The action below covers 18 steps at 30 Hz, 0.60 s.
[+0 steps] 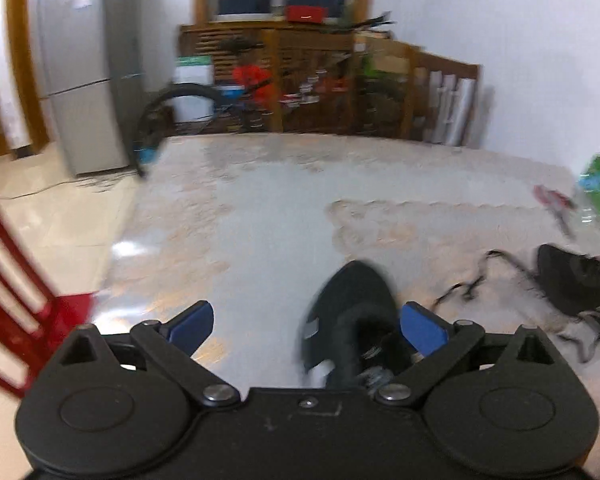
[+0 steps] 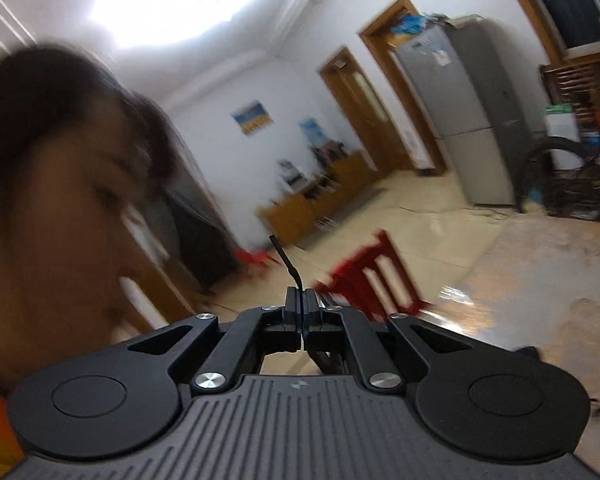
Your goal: Lace up shoes with both hands
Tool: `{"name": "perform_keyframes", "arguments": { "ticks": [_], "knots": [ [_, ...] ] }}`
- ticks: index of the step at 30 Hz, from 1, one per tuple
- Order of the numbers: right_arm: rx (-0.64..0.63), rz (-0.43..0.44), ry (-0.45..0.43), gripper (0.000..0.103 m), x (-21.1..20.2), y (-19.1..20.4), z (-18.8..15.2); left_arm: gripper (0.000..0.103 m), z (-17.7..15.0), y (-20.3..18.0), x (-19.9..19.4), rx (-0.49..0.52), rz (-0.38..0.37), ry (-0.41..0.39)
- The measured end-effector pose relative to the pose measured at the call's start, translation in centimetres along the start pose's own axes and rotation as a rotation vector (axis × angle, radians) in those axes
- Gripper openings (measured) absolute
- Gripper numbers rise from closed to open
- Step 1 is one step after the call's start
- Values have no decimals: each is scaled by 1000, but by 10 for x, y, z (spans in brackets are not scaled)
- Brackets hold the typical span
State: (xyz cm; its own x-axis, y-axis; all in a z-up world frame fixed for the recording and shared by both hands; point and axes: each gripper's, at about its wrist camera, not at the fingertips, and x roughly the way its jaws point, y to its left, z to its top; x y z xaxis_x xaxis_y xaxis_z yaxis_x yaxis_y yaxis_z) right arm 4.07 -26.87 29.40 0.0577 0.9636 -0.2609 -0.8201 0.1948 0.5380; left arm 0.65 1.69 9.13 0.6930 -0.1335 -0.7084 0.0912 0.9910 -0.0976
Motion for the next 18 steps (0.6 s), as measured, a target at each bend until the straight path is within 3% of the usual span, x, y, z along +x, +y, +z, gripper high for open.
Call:
{"name": "perform_keyframes", "arguments": {
  "ticks": [2,4,8,10,13,18],
  "knots": [
    [52,-57,30,1,19,-22,-8,100,-3,-9,11,-5,-80,31],
    [122,-124,56,1,52,-60,-14,100,-19,-14,14,-32,-114,63],
    [189,-298,139,1,114,-129,-80,100,-46,-8,15,-67,-22,96],
    [225,-329,186,1,143,-153,-108,100,-47,0,14,-90,8,97],
    [189,-401,221,1,169,-169,-139,100,-45,13,11,-131,38,95],
    [303,-460,195,1,172,-186,-166,100,-43,21,10,-143,58,98]
  ]
}}
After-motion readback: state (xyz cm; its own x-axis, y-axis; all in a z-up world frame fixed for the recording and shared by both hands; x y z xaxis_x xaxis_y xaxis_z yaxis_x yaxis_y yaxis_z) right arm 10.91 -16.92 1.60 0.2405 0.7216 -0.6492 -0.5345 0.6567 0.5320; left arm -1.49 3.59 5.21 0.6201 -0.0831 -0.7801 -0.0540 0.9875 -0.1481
